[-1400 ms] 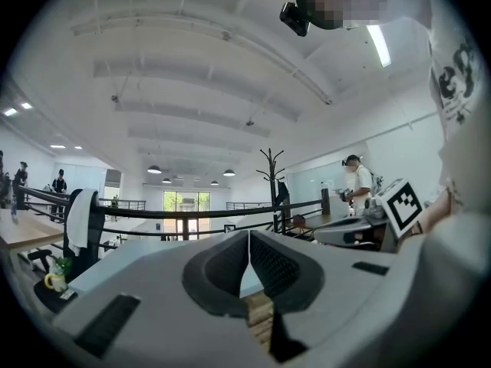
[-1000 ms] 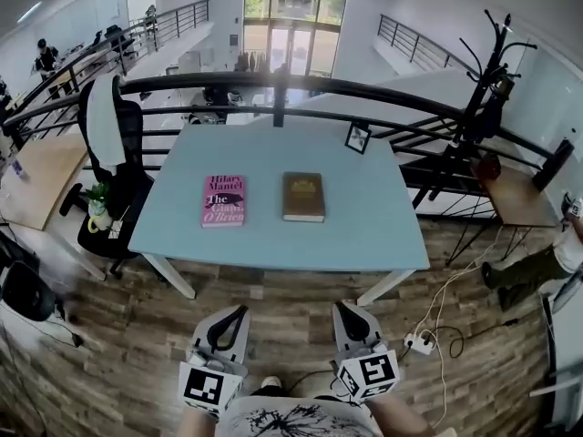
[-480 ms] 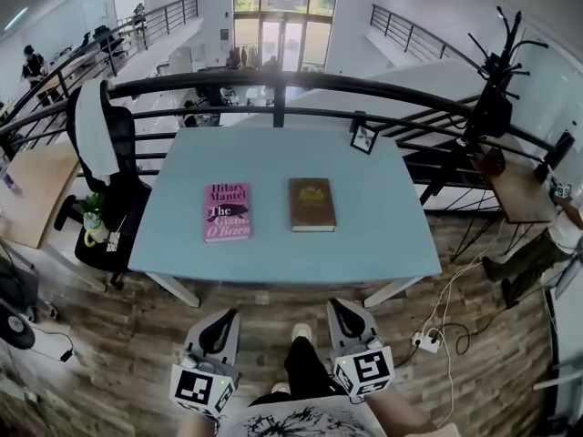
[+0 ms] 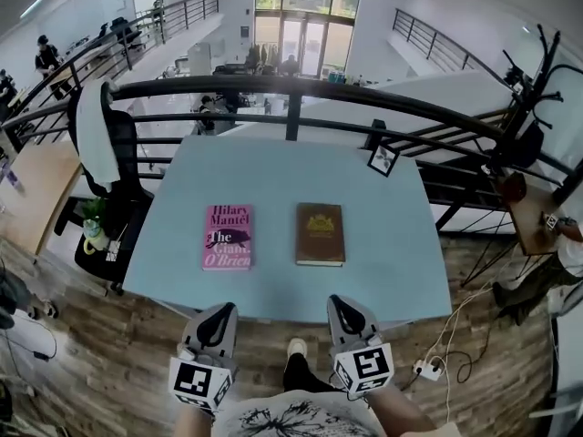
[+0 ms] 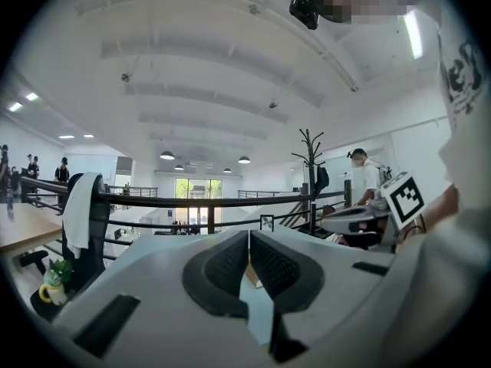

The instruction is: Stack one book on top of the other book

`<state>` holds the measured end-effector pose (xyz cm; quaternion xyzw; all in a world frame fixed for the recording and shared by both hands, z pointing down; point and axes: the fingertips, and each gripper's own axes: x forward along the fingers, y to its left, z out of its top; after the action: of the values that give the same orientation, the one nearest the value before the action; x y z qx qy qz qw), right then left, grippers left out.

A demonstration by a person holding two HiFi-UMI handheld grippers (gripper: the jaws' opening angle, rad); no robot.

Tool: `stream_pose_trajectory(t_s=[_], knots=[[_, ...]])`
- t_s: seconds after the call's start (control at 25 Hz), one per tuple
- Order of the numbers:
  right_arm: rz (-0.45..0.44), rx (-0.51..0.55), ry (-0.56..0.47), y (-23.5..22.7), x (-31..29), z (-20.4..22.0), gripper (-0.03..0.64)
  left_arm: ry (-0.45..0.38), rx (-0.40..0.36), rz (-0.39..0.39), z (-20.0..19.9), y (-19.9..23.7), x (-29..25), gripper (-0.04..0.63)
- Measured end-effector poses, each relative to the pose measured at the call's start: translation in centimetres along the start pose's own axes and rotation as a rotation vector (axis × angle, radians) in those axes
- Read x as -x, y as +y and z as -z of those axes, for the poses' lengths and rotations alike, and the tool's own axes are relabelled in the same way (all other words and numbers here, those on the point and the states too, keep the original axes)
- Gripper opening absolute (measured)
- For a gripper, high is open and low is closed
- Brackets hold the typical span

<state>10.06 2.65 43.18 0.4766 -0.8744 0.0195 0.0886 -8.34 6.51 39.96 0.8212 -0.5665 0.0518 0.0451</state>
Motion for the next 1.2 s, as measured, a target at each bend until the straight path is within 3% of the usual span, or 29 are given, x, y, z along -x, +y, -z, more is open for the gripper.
stream_pose_trajectory(t_s=[0.16, 0.32, 0.56, 0.96, 1.2], knots=[[0.005, 0.024, 0.000, -5.1, -4.5, -1.2, -0.006, -0.023, -0.031, 0.034, -1.0, 0.3, -6.7, 0.011], [-0.005, 0.043, -0.006, -9.1, -8.4, -2.0, -0.006, -0.036, -0.028, 0.012, -2.5, 1.3, -12.6, 0.011], [0.002, 0.020, 0.013, -13.4, -12.1, -1.5, -0.006, -0.025, -0.039, 0.037, -3.2, 1.3, -18.5, 0.011], [0.071, -0.135, 0.202, -16.8, -16.3, 3.8, -0.006, 0.019, -0.021, 0.137, -0.9, 2.9, -25.3, 0.011], [0.024, -0.179, 0.301, -17.5, -18.9, 8.0, 0.019, 0.029, 0.014, 0.128, -0.1, 4.4, -27.7, 0.011]])
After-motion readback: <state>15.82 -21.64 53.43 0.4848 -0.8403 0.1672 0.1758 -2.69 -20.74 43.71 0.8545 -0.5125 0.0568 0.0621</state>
